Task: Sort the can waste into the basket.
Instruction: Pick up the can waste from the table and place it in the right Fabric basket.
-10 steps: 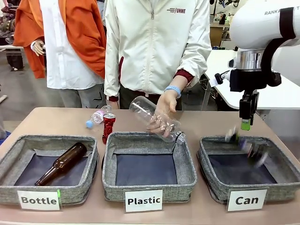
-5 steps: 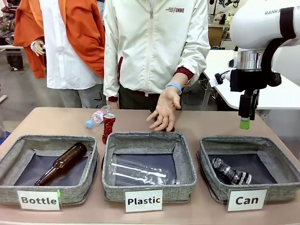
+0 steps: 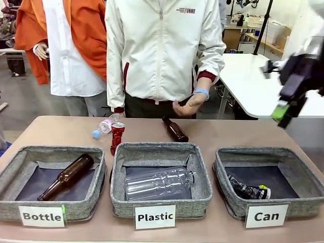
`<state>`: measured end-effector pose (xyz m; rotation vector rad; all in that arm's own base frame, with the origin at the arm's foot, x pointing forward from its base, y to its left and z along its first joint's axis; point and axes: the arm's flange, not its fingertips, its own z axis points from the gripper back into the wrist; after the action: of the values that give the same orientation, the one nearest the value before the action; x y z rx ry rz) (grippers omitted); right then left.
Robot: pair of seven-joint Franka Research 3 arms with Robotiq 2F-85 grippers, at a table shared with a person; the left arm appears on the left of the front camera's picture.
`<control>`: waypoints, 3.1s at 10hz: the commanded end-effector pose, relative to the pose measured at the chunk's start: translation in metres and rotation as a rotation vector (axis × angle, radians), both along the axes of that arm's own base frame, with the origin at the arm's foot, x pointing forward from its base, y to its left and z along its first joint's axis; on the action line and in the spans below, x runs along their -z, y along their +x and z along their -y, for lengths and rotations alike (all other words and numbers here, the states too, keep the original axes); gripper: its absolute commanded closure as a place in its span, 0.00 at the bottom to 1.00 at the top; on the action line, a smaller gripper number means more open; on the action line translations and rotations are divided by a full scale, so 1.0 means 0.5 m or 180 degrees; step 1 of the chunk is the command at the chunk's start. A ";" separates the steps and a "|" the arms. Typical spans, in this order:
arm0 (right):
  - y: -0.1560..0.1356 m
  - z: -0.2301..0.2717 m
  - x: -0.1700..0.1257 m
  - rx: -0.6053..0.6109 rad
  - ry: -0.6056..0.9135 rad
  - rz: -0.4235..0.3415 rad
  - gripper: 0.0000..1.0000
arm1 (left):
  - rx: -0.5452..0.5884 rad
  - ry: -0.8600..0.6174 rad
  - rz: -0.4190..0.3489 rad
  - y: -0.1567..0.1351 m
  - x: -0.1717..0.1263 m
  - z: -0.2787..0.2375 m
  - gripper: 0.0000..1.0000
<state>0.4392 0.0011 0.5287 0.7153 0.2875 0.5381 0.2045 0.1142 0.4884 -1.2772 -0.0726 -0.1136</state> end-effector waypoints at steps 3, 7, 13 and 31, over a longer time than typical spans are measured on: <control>-0.060 0.129 0.000 0.3871 0.3247 -0.0300 0.00 | 0.0026 -0.0019 0.0016 -0.004 0.001 -0.005 0.02; -0.053 0.180 0.004 0.1496 0.1227 -0.0719 0.00 | 0.0026 -0.0019 0.0016 -0.004 0.001 -0.005 0.02; -0.053 0.180 0.004 0.1496 0.1227 -0.0719 0.00 | 0.0026 -0.0019 0.0016 -0.004 0.001 -0.005 0.02; -0.053 0.180 0.004 0.1496 0.1227 -0.0719 0.00 | 0.0683 0.1428 0.2099 0.313 -0.020 0.263 0.02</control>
<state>0.4127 -0.0852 0.5232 1.1894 0.2155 0.0326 0.3296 -0.0193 0.5138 -0.7435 -0.3968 -0.5996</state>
